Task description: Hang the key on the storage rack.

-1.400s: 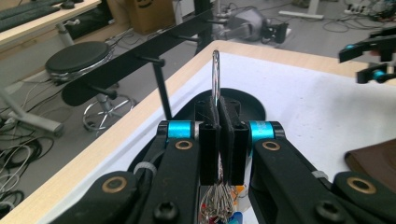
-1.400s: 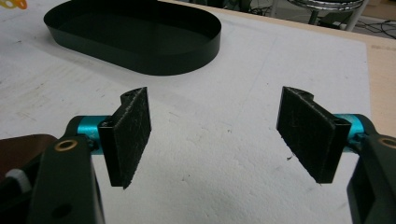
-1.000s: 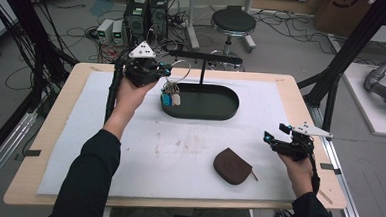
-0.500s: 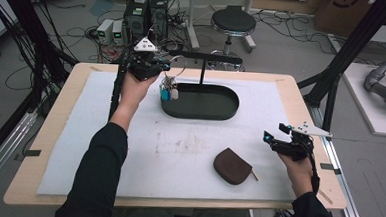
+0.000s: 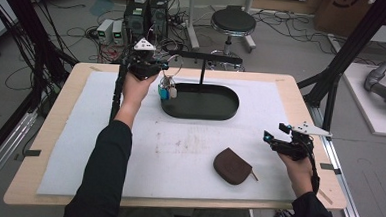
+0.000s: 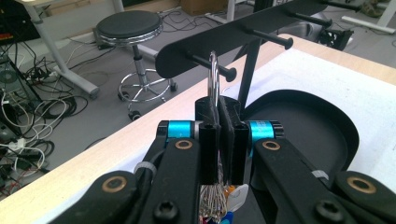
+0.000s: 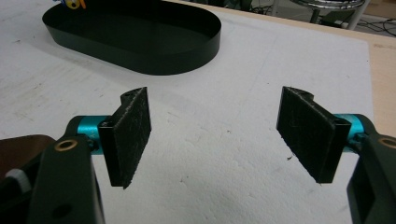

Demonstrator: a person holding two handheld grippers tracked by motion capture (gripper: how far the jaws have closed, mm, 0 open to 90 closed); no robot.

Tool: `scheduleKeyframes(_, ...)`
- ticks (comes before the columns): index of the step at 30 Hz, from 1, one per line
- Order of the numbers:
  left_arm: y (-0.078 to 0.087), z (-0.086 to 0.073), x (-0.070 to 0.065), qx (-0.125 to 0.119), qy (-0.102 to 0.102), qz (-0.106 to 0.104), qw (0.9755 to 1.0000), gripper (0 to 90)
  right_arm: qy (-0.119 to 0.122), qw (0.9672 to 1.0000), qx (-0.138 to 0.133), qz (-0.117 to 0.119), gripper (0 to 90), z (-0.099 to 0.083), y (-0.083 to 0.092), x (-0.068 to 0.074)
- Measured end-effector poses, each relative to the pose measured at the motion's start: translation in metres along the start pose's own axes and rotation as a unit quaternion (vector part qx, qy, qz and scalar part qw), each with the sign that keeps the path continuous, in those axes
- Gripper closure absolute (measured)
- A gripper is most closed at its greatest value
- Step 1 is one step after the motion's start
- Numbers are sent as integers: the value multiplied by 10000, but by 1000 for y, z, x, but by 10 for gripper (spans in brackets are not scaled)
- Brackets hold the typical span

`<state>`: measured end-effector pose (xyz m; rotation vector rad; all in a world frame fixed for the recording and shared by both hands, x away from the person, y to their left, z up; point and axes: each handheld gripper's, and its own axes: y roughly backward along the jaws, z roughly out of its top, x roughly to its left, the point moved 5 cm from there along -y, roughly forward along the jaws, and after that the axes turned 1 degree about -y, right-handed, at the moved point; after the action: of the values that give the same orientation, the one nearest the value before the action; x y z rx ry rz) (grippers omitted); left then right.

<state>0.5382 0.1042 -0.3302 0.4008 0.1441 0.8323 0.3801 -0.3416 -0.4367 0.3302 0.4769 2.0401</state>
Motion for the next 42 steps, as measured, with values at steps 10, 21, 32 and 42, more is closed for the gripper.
scheduleKeyframes(10,-4,-3,1,56,91,96,9999,861,0,10000,-4,-1,268,0,0,0)
scheduleKeyframes(21,3,-10,-3,81,55,248,9996,714,13,10000,-6,4,268,0,0,1)
scheduleKeyframes(32,48,-32,-27,-236,-108,158,9995,440,25,10000,16,-9,268,0,0,2)
scheduleKeyframes(42,102,-71,-54,-531,-278,-134,9981,289,0,10000,47,-16,268,-1,1,5)
